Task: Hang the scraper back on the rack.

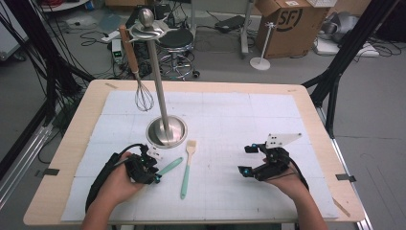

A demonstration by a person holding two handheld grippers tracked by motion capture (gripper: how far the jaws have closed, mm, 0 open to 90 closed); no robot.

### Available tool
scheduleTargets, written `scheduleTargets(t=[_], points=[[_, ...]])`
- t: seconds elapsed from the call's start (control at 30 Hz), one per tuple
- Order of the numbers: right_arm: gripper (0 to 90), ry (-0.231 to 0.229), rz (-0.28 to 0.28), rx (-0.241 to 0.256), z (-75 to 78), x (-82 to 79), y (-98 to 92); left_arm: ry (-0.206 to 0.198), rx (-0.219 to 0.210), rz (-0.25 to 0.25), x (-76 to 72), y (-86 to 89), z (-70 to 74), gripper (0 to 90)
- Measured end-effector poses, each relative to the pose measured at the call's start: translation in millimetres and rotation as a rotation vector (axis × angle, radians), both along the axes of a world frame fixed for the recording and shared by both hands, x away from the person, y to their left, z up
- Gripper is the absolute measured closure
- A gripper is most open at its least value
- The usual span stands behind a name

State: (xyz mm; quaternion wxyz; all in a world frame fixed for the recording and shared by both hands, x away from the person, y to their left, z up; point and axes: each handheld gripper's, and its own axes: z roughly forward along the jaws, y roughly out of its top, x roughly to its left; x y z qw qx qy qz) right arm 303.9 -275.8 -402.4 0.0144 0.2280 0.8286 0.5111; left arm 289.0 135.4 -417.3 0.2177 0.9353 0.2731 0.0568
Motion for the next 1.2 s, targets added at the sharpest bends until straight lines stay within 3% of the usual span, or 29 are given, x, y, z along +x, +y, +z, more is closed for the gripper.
scheduleTargets(t=[0.27,0.37,0.53,0.73,0.93,1.2], points=[[12.7,0.002,0.004,-0.006,-0.8,0.2,1.8,0.002,0.075,0.023,-0.1,-12.4,2.1,68.8],[12.7,0.001,0.005,-0.005,-1.0,0.6,1.8,-0.008,0.057,0.024,-0.8,-11.0,1.2,69.8],[12.7,0.001,0.004,-0.003,-1.3,1.5,1.7,-0.03,-0.014,0.038,-2.9,-6.0,-2.2,76.6],[12.7,0.0,0.006,-0.003,-1.2,1.4,2.0,-0.032,-0.058,0.035,-2.9,-0.2,-3.8,79.2],[12.7,0.0,0.003,0.004,-0.3,1.4,0.1,-0.029,-0.194,0.041,-1.5,12.8,-5.4,79.7],[12.7,-0.002,0.001,0.004,-0.5,1.7,0.0,-0.098,-0.387,0.029,-6.3,26.4,18.7,79.6]])
